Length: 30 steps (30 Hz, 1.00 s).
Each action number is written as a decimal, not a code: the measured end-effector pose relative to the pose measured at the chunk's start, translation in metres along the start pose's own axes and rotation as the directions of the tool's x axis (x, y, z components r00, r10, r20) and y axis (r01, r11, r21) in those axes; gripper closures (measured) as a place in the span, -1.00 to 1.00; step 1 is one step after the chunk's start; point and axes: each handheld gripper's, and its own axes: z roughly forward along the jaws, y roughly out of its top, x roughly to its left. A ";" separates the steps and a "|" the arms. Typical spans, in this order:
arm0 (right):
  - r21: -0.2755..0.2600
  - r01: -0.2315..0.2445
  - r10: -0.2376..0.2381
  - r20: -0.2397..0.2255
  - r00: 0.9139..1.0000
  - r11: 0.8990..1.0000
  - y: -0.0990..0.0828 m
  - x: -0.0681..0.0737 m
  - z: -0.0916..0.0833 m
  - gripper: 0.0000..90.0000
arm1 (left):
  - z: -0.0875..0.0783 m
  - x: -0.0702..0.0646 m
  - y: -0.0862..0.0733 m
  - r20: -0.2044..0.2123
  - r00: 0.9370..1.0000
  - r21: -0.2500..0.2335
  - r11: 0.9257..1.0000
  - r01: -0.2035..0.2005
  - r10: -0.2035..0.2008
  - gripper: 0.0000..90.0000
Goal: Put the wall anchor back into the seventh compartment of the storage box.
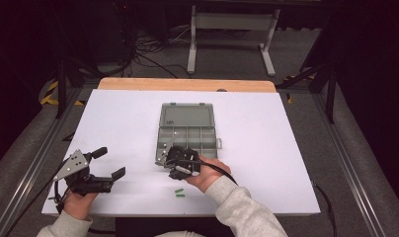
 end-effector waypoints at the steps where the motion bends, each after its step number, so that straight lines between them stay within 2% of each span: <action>1: -0.001 -0.004 0.004 0.003 1.000 1.000 0.000 -0.001 -0.002 0.87 | 0.000 0.000 0.000 0.000 1.000 0.000 1.000 0.000 0.000 -0.95; 14: -0.056 -0.054 0.057 0.060 0.997 0.997 -0.005 -0.023 -0.024 0.87 | 0.001 0.000 -0.001 -0.001 1.000 -0.001 1.000 0.002 -0.002 -0.95; 21: -0.086 -0.092 0.101 0.101 0.990 0.992 -0.011 -0.037 -0.034 0.87 | 0.001 0.000 -0.001 -0.001 1.000 -0.002 1.000 0.004 -0.004 -0.95; 30: -0.101 -0.130 0.142 0.129 0.981 0.986 -0.017 -0.050 -0.037 0.87 | 0.000 0.001 -0.001 -0.008 1.000 -0.007 1.000 -0.012 0.012 -0.95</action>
